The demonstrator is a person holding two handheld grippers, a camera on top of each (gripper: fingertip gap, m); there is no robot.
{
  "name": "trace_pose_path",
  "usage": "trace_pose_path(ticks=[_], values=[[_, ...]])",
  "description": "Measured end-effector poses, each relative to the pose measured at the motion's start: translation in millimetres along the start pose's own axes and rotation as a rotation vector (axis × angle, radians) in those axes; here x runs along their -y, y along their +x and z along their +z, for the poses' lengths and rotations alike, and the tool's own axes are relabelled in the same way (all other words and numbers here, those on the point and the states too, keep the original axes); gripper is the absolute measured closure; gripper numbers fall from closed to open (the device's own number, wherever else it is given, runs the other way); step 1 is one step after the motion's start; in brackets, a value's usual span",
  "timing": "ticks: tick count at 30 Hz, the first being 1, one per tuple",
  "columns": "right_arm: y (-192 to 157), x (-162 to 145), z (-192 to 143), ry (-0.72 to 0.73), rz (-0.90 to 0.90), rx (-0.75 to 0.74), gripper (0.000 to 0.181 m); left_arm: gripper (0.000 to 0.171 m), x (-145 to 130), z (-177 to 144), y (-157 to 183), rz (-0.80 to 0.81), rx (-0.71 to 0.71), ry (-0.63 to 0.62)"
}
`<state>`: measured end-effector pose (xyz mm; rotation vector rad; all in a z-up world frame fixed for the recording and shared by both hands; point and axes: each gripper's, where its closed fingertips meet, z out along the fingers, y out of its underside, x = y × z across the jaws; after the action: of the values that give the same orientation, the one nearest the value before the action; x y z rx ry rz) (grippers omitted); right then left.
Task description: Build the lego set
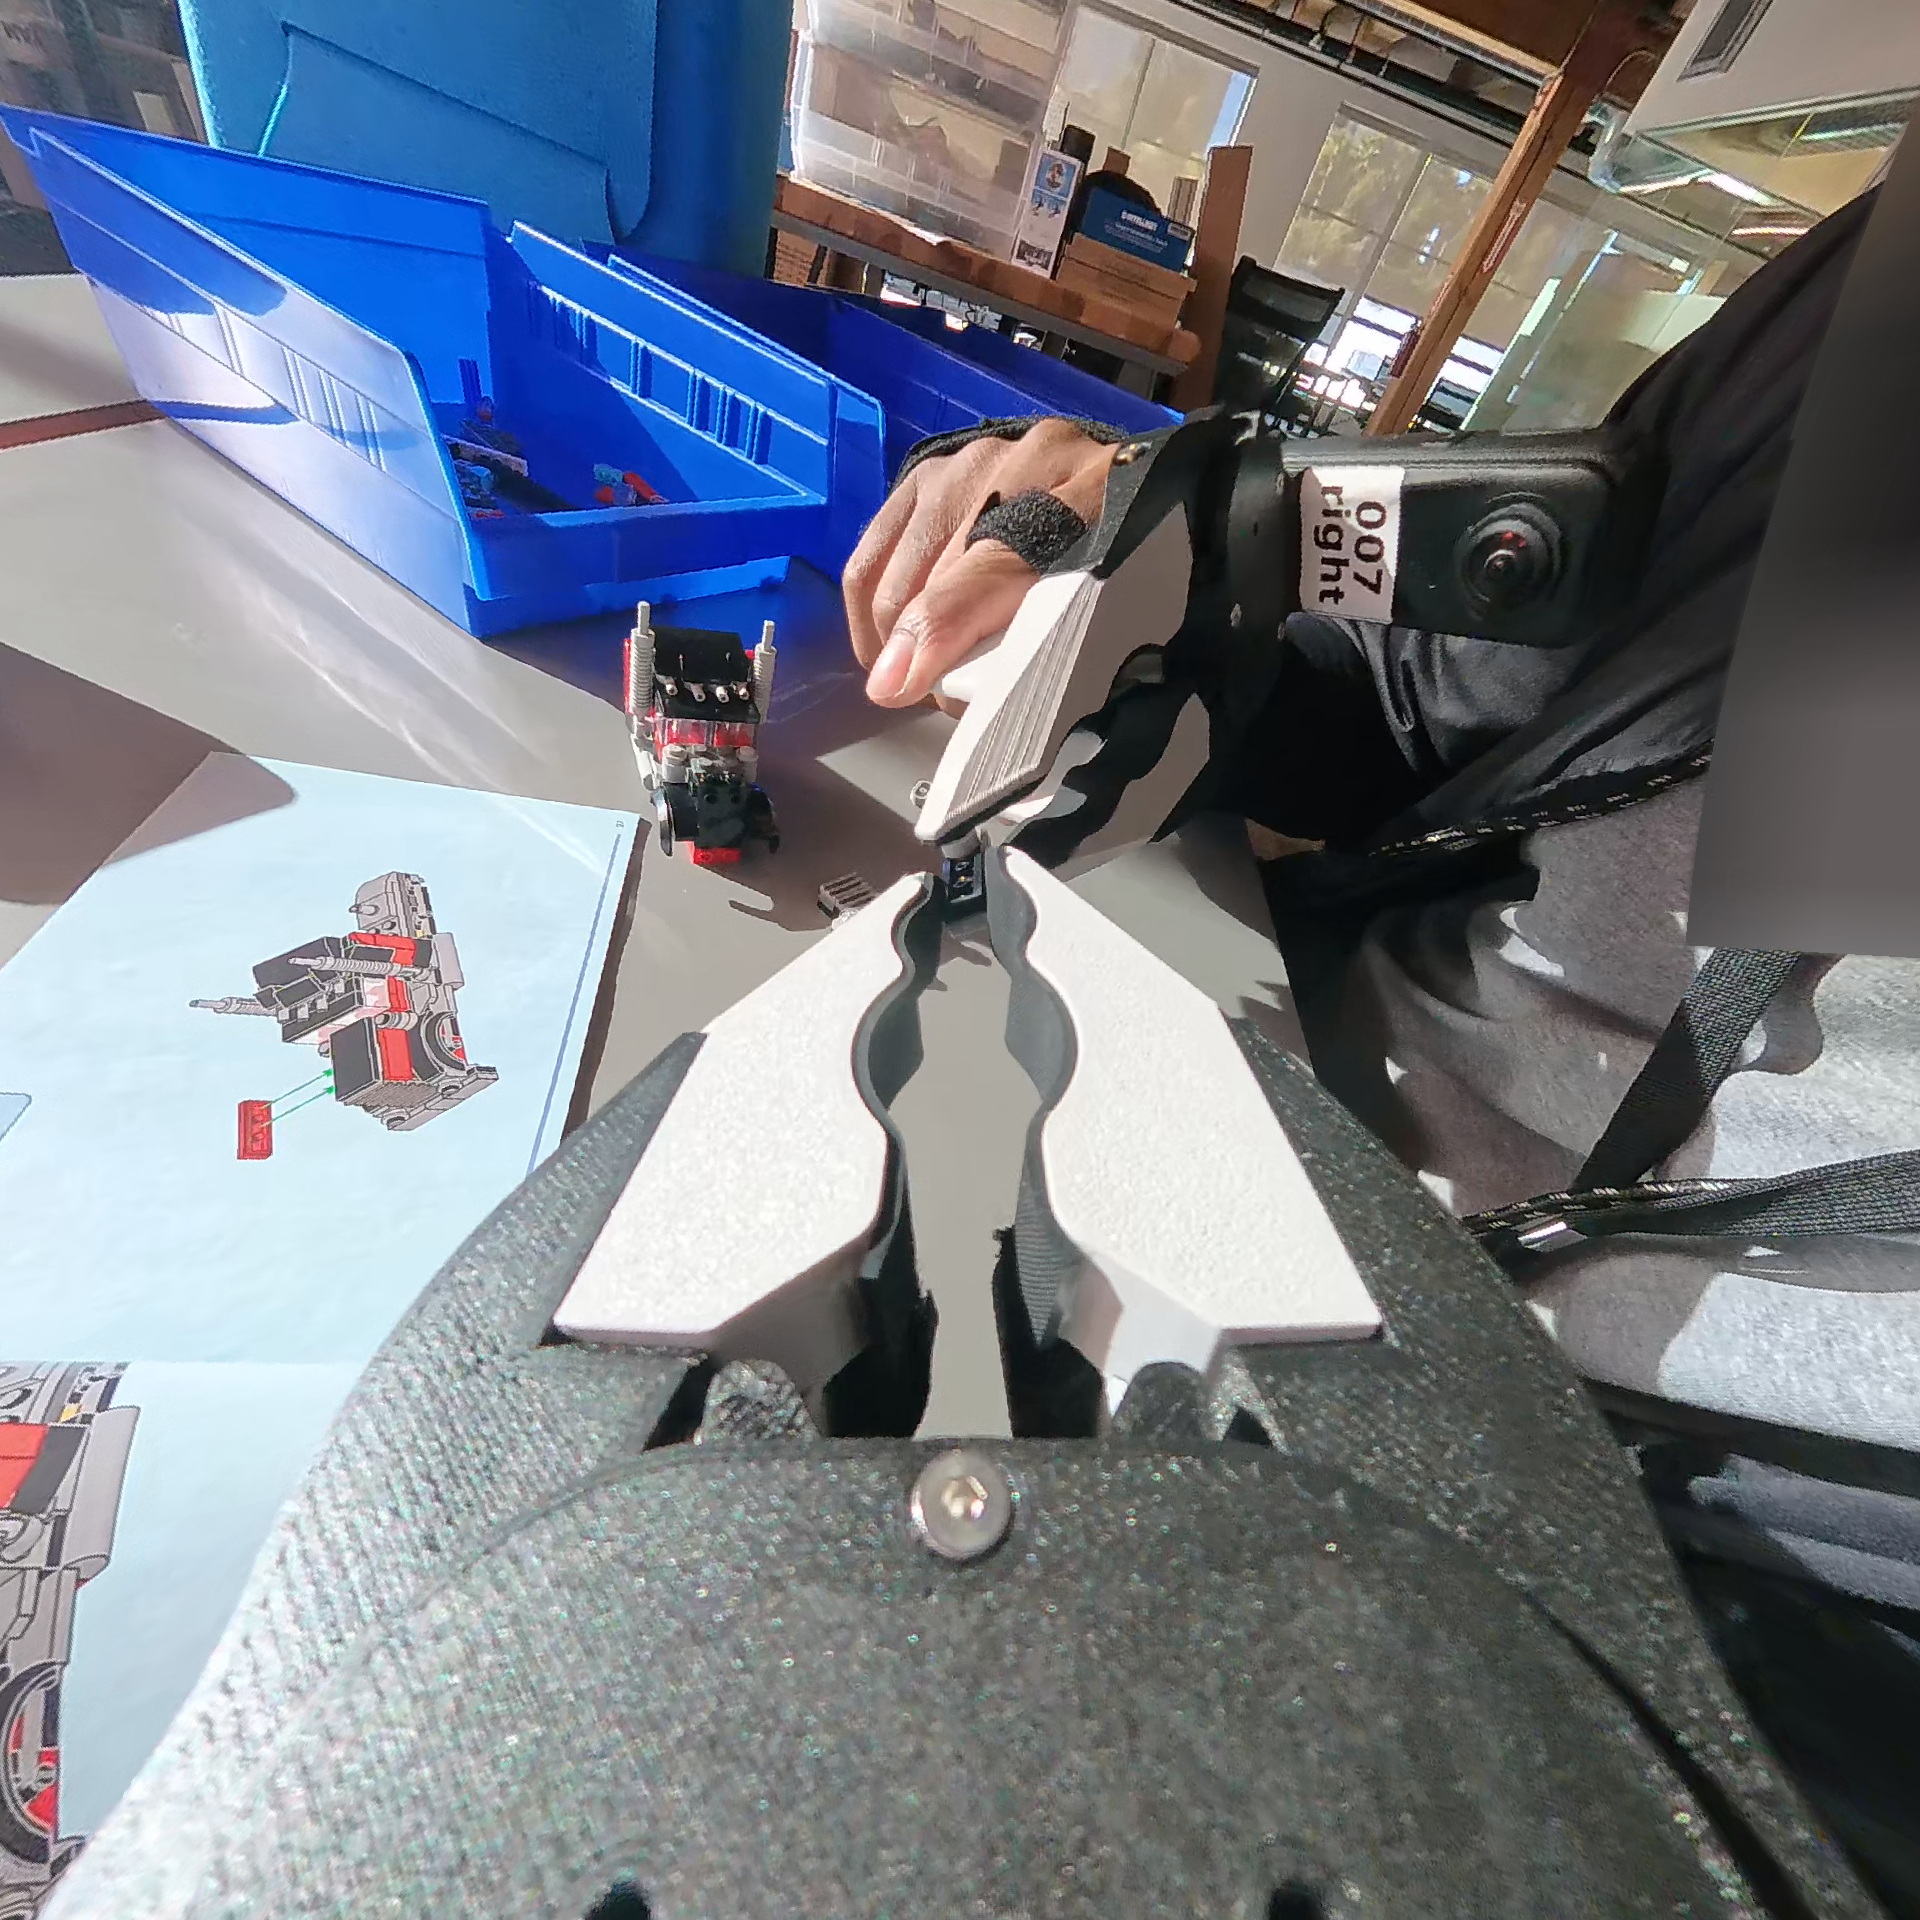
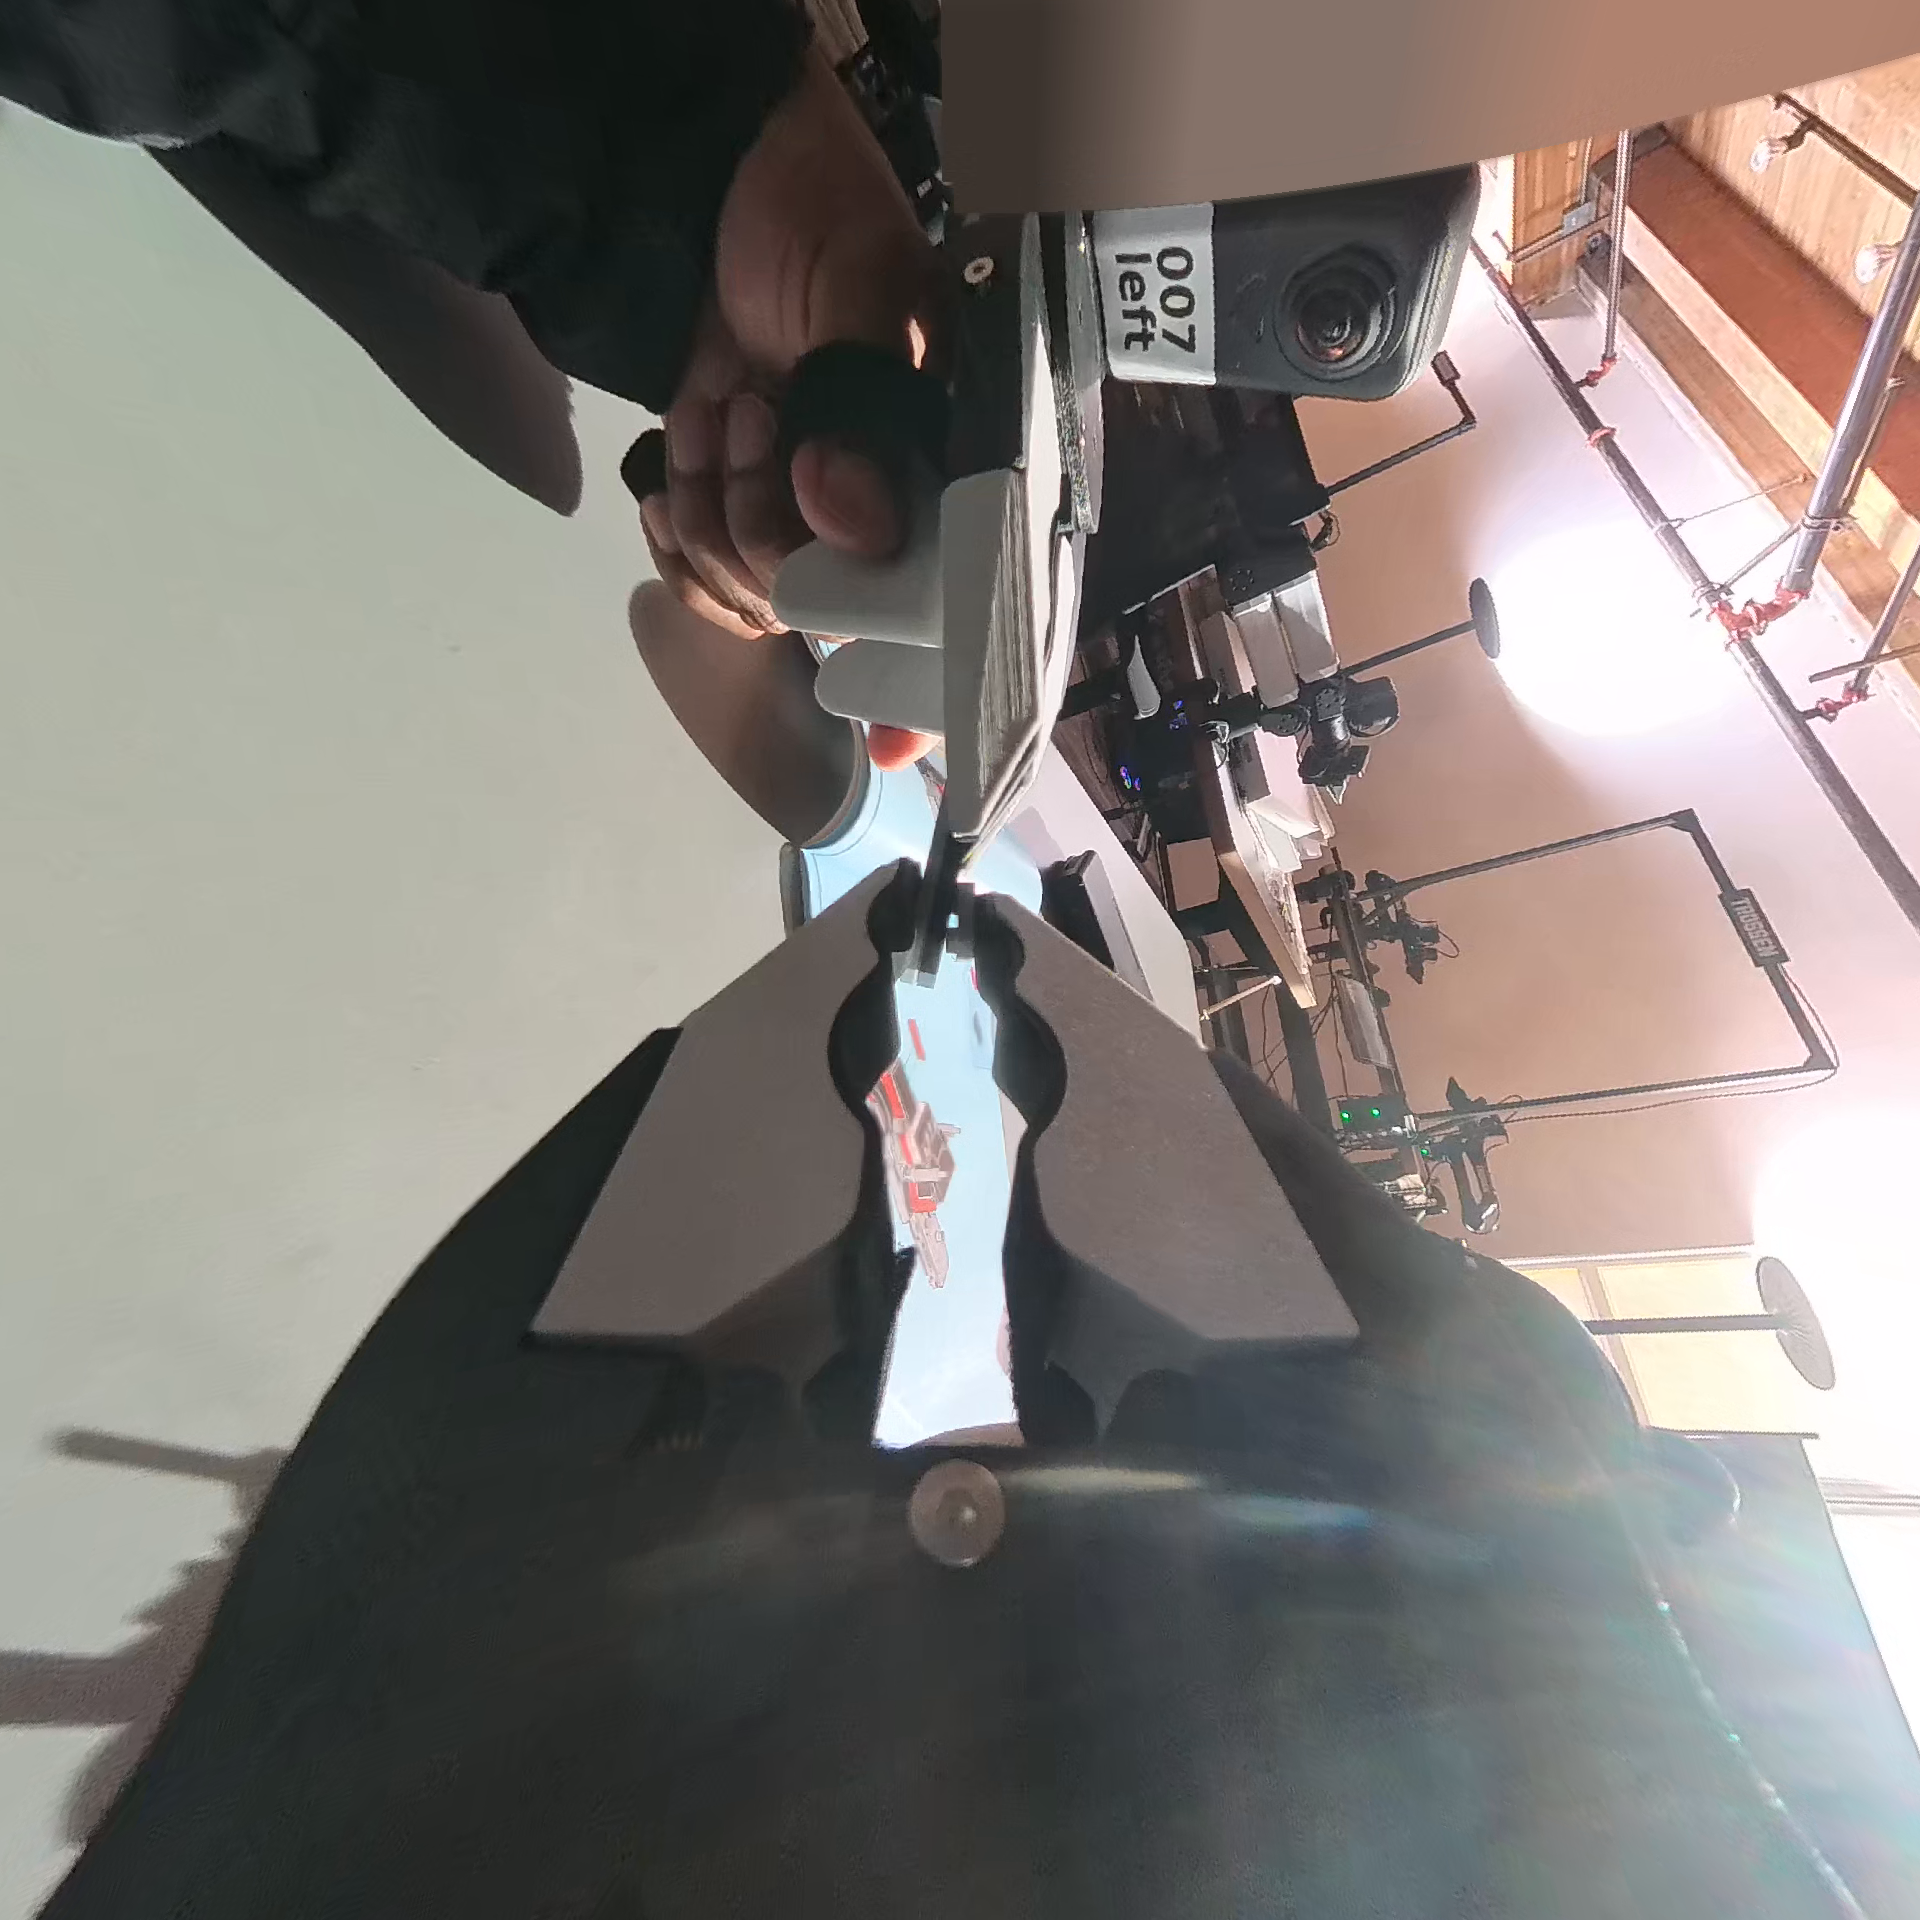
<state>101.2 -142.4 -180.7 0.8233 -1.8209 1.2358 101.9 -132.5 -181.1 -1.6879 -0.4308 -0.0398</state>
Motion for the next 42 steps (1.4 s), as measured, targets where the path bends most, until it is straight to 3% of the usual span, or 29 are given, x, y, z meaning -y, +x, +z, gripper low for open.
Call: trace_pose_path(ticks=[6,13,22,42], values=[[0,0,0,-0.01,-0.052,-0.019,0.169,0.161,0,0,2,0.003,-0.006,0.003],[3,4,-3,-0.003,-0.138,-0.07,0.169,0.142,1,0,3,0.008,-0.004,0.01],[6,10,-5,0.02,-0.16,-0.095,0.169,0.162,1,3,12,0.032,-0.051,0.001],[11,18,-7,0.075,-0.109,-0.11,0.169,0.161,7,4,18,0.046,-0.086,0.032]])
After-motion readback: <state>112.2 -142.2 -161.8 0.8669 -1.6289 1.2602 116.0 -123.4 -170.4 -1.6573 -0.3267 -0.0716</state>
